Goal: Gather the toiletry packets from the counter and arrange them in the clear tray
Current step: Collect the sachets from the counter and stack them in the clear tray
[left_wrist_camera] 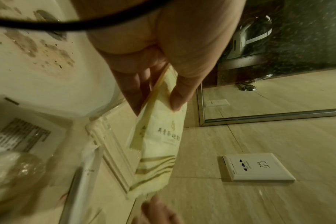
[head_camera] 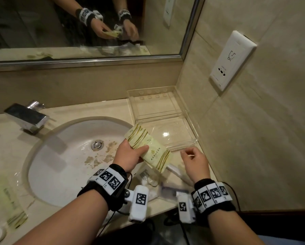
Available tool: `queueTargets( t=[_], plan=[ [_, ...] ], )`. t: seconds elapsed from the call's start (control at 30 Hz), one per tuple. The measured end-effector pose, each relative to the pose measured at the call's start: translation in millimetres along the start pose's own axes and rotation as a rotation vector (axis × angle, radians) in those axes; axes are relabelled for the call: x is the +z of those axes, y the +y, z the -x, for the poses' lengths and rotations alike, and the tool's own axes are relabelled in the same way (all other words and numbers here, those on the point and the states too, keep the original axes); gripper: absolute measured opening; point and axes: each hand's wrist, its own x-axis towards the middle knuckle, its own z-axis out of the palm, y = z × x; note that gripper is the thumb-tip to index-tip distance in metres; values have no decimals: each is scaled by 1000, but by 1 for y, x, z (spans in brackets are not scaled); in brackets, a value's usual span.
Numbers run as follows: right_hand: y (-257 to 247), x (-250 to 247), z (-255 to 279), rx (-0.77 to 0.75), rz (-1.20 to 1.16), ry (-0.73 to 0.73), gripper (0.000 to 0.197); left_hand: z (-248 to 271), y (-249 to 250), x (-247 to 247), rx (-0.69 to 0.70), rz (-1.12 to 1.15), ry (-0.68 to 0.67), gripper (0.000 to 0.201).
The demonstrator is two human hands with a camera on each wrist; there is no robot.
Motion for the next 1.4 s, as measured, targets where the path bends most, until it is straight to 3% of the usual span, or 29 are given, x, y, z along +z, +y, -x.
queueTargets(
  t=[0.07, 0.13, 0.23, 0.37, 0.5, 0.57, 0.63, 0.73, 0.87, 1.0, 1.07, 1.17, 1.4],
  plan=[
    [30, -17, -24, 46, 368, -4, 20, -2, -1, 2, -7, 15, 9, 27],
    [57, -25, -41, 94, 615, -111, 34, -4, -3, 4, -9, 26, 20, 28],
    [78, -26, -51, 63, 790, -215, 45, -5, -3, 8, -7, 45, 23, 27],
    [85, -22, -54, 12, 947, -194, 44, -9, -3, 10, -20, 41, 39, 30],
    [83, -20, -56, 29, 947, -163, 44, -13, -1, 11, -19, 45, 48, 37],
    [79, -23, -58, 32, 887, -135, 34, -15, 0, 12, -13, 48, 54, 37],
    [71, -27, -60, 74, 761, -81, 20, -16, 1, 12, -8, 49, 59, 35],
    [57, -31, -56, 96, 498, -4, 23, -17, 2, 11, -5, 60, 70, 29],
    [17, -29, -33, -128, 154, 56, 14, -18, 1, 9, 1, 59, 87, 29],
    [-11, -4, -6, -619, 235, 152, 18, -15, 0, 7, -30, 76, 95, 32],
    [-18, 12, 4, -789, 251, 175, 16, -12, 0, 5, -41, 110, 93, 39],
    [-26, 32, 16, -887, 223, 200, 16, -9, 3, 0, -61, 177, 84, 40],
    [-32, 57, 35, -952, 208, 135, 24, 12, 13, -13, -82, 308, 27, 34]
  ],
)
